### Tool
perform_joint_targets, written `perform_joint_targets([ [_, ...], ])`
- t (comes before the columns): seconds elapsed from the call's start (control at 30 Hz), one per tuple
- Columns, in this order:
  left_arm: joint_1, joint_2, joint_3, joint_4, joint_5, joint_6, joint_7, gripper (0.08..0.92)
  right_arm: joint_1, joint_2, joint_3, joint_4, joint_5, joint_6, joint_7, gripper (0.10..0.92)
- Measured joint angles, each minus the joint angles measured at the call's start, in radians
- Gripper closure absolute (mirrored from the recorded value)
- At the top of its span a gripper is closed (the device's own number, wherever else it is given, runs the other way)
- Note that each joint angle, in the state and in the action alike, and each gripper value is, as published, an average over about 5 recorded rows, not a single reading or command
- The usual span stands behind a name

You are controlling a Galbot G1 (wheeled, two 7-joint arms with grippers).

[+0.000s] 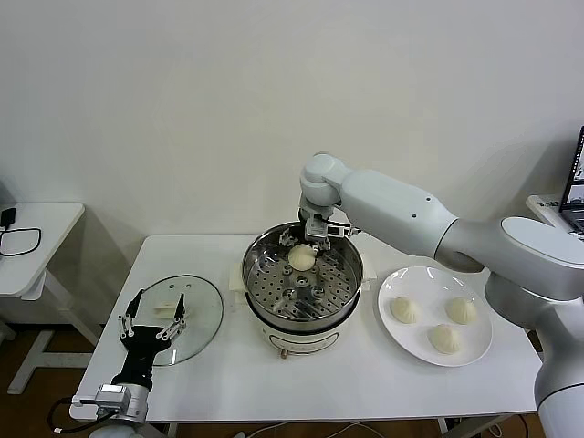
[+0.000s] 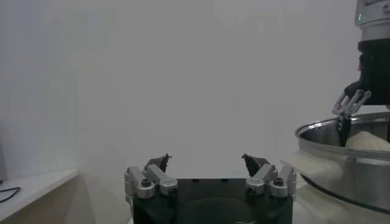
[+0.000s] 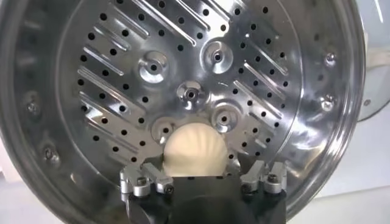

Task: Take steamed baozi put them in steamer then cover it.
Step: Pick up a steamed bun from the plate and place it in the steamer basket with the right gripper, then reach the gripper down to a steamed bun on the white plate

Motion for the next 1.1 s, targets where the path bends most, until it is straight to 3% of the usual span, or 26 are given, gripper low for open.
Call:
perform_joint_targets([
  [0.23,0.005,-0.003,0.010,-0.011,0.002,0.000,-0.003,0.177,0.118,-0.152,-0.042,0.123,0.173,-0.128,-0.069,0.203],
  [0.57,0.013,-0.004,0.022,-0.018,0.008,-0.002,-0.003,0.177,0.177,-0.465,-0.102,0.294,0.374,-0.480,-0.158,0.203],
  [0.8,0.018,-0.006,0.030,-0.023,0.012,-0.006,-0.003,0.177,0.048,-0.601,-0.034,0.317,0.411,-0.656,-0.161,0.203],
  [1.1,0.019,-0.013,0.047,-0.014,0.024,-0.012,-0.003,0.177,-0.180,-0.639,0.128,0.258,0.381,-0.757,-0.124,0.203],
])
